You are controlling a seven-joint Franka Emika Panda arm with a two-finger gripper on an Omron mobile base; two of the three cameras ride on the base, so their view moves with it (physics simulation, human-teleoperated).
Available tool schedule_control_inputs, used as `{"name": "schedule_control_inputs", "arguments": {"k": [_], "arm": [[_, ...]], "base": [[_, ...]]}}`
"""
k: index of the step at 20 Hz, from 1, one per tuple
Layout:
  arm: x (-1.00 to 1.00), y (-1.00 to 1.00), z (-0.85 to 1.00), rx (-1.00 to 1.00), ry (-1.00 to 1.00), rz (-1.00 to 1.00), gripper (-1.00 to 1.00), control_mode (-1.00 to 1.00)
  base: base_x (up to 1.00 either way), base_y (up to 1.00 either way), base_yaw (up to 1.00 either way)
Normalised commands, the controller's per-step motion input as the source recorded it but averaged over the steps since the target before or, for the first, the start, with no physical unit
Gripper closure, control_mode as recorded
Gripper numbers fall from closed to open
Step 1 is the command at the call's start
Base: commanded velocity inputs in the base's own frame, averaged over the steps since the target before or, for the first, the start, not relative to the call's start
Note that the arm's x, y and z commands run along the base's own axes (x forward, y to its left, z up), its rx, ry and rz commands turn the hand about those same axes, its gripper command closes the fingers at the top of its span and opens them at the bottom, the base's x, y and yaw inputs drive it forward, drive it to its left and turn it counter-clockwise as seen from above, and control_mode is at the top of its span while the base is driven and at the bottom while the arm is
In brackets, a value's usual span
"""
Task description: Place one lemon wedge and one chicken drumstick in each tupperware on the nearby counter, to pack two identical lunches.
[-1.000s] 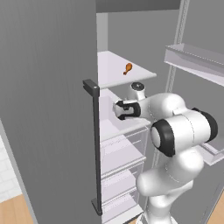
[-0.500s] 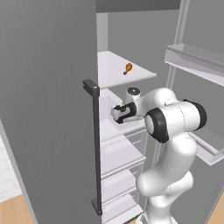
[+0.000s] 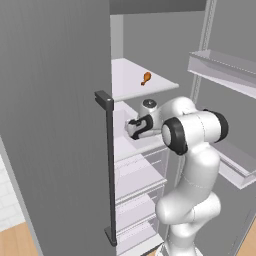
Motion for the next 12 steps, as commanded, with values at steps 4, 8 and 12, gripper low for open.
{"name": "schedule_control_inputs", "arguments": {"k": [4,8,12], "arm": [[0.04,0.09,-0.29,0.0,0.0,-0.02,-1.0,-1.0],[0.0,0.14,-0.48,-0.01,0.01,-0.02,1.0,-1.0],[0.0,0.07,-0.58,-0.01,0.01,-0.03,1.0,-1.0]], "base": [[0.0,0.0,0.0],[0.0,0.0,0.0],[0.0,0.0,0.0]]}}
